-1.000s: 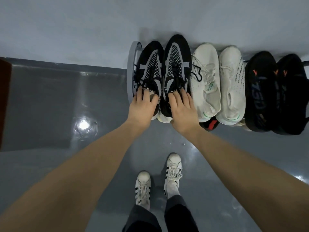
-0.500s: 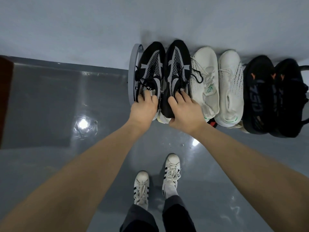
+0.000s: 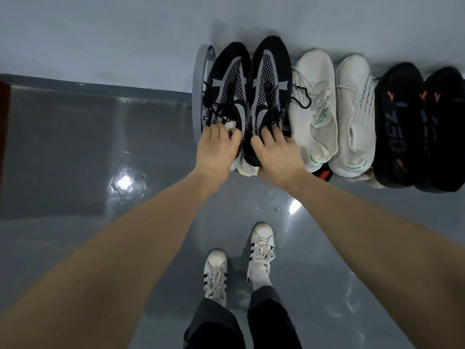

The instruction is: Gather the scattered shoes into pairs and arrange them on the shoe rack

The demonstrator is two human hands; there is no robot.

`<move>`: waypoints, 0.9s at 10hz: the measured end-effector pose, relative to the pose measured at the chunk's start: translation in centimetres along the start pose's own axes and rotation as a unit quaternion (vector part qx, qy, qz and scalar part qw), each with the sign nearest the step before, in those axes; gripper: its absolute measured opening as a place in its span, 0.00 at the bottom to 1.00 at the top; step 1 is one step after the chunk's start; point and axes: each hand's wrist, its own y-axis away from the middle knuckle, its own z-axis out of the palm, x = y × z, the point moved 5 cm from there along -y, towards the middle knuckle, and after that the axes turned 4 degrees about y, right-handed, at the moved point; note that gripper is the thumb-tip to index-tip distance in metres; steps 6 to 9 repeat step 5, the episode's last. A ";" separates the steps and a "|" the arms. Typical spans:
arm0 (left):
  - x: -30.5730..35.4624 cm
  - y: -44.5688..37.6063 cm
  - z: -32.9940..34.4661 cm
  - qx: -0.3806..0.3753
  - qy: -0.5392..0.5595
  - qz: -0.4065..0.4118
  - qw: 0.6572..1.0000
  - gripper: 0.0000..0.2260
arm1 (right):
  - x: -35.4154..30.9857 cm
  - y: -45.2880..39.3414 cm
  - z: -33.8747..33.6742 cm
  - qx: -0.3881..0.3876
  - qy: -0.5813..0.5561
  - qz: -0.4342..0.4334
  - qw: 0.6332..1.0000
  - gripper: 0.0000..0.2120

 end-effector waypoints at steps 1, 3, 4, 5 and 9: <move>0.1 0.4 0.1 -0.002 0.030 -0.029 0.999 0.30 | 0.1 0.6 0.1 0.016 0.014 0.007 1.000 0.32; -1.2 1.8 -2.5 0.070 0.062 -0.020 0.995 0.32 | -0.5 1.9 -2.3 0.052 -0.012 0.046 0.998 0.29; -2.2 2.9 -4.6 0.106 0.082 -0.029 0.990 0.29 | -1.0 3.7 -5.3 0.104 -0.044 0.052 0.992 0.27; -3.0 3.7 -7.0 0.152 0.121 -0.037 0.980 0.25 | -1.0 4.3 -8.2 0.119 -0.054 0.078 0.988 0.23; -3.0 3.7 -7.0 0.152 0.121 -0.037 0.980 0.25 | -1.0 4.3 -8.2 0.119 -0.054 0.078 0.988 0.23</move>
